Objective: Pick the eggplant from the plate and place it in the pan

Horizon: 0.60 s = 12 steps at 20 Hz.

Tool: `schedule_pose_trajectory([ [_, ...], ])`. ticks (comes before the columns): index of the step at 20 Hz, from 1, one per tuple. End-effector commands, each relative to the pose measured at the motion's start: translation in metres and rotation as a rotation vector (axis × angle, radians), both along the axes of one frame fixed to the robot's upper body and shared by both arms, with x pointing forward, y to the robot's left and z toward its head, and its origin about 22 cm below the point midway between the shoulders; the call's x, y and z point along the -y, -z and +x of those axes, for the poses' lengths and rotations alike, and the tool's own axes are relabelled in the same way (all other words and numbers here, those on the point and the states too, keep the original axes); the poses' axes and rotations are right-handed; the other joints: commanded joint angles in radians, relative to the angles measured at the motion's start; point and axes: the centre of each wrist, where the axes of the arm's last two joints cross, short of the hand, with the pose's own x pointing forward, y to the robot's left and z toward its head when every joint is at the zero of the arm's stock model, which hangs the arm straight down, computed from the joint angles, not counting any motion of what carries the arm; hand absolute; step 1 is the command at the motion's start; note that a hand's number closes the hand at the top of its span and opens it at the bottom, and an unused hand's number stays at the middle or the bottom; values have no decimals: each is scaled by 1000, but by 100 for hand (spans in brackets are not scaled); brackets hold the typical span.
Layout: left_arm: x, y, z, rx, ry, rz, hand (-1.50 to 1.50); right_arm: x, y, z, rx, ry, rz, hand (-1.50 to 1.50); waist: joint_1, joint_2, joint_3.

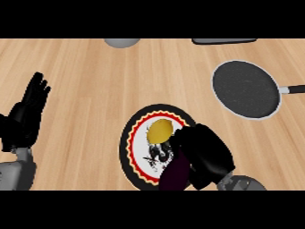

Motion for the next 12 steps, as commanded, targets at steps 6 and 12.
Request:
schedule_pose_trajectory([
  [6,17,-5,12,14,47,2,0,27,-74,-79,291,290,267,150,41,16,0],
  [12,15,-9,14,21,56,5,0,59,-90,-51,300,393,472,150,71,25,1],
])
